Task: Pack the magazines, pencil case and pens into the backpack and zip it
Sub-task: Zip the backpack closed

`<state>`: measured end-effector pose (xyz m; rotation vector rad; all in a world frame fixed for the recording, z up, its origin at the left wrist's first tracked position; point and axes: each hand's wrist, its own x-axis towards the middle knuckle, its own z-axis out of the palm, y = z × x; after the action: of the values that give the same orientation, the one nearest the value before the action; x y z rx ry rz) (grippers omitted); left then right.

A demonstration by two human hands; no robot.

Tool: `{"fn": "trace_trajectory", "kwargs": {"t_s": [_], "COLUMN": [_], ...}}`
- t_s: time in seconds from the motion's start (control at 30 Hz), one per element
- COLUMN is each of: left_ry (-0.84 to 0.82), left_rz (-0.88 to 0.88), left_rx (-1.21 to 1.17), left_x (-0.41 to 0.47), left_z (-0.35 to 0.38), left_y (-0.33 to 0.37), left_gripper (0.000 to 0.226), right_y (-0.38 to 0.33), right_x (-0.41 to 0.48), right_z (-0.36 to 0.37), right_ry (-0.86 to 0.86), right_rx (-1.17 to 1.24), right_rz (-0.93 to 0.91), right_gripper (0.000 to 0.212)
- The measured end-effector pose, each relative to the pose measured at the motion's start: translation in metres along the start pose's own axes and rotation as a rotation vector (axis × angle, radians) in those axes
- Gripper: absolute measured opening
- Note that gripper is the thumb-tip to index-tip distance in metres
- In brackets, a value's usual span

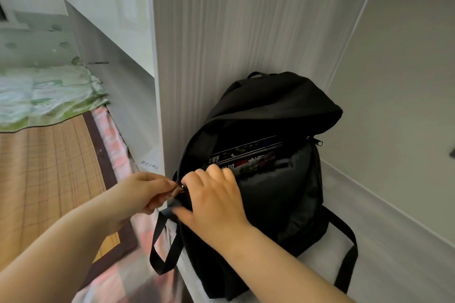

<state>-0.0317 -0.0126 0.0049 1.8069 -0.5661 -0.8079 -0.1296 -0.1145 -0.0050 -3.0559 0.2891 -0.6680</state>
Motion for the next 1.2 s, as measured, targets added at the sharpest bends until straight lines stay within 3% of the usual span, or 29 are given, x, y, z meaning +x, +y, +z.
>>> {"fn": "trace_trajectory", "kwargs": {"t_s": [0.13,0.23,0.3,0.37,0.47,0.57,0.67,0.8,0.9,1.0,1.13,1.2], "left_ry": [0.021,0.163,0.174,0.220,0.375,0.374,0.313,0.259,0.252,0.234,0.240,0.327], "left_rz": [0.138,0.240,0.323,0.438,0.565,0.599,0.602,0.632,0.604,0.510,0.550,0.648], "left_rx": [0.032,-0.013,0.088,0.269,0.424,0.555,0.616,0.617,0.656,0.699,0.635,0.528], "left_x": [0.000,-0.003,-0.004,-0.002,0.007,0.013,0.011,0.010,0.011,0.012,0.009,0.009], "left_z": [-0.002,-0.005,0.003,0.016,0.027,0.030,0.028,0.017,0.006,-0.002,0.000,0.008], "left_y": [0.000,-0.010,-0.021,-0.029,-0.025,-0.021,-0.024,-0.031,-0.035,-0.037,-0.019,0.002], "left_gripper": [0.042,0.039,0.036,0.042,0.043,0.042,0.044,0.048,0.048,0.045,0.018,0.049], "right_y": [-0.006,-0.002,0.003,0.004,0.006,0.011,0.015,0.025,0.040,0.067,0.081,0.076], "right_x": [0.012,0.018,0.017,0.013,0.004,0.002,0.002,0.012,0.027,0.041,0.049,0.047], "right_z": [0.002,-0.001,-0.001,-0.004,-0.006,-0.008,-0.013,-0.025,-0.049,-0.090,-0.110,-0.099], "right_ry": [0.069,-0.023,-0.012,-0.018,0.165,0.294,0.310,0.251,0.339,0.463,0.428,0.475], "right_rx": [-0.003,0.259,0.342,0.331,0.141,0.067,0.120,0.437,0.585,0.571,0.405,0.323], "right_rz": [0.066,0.086,0.109,0.121,0.082,0.125,0.249,0.453,0.503,0.503,0.420,0.394], "right_gripper": [0.026,0.021,0.022,0.022,0.017,0.018,0.015,0.018,0.016,0.026,0.029,0.026]}}
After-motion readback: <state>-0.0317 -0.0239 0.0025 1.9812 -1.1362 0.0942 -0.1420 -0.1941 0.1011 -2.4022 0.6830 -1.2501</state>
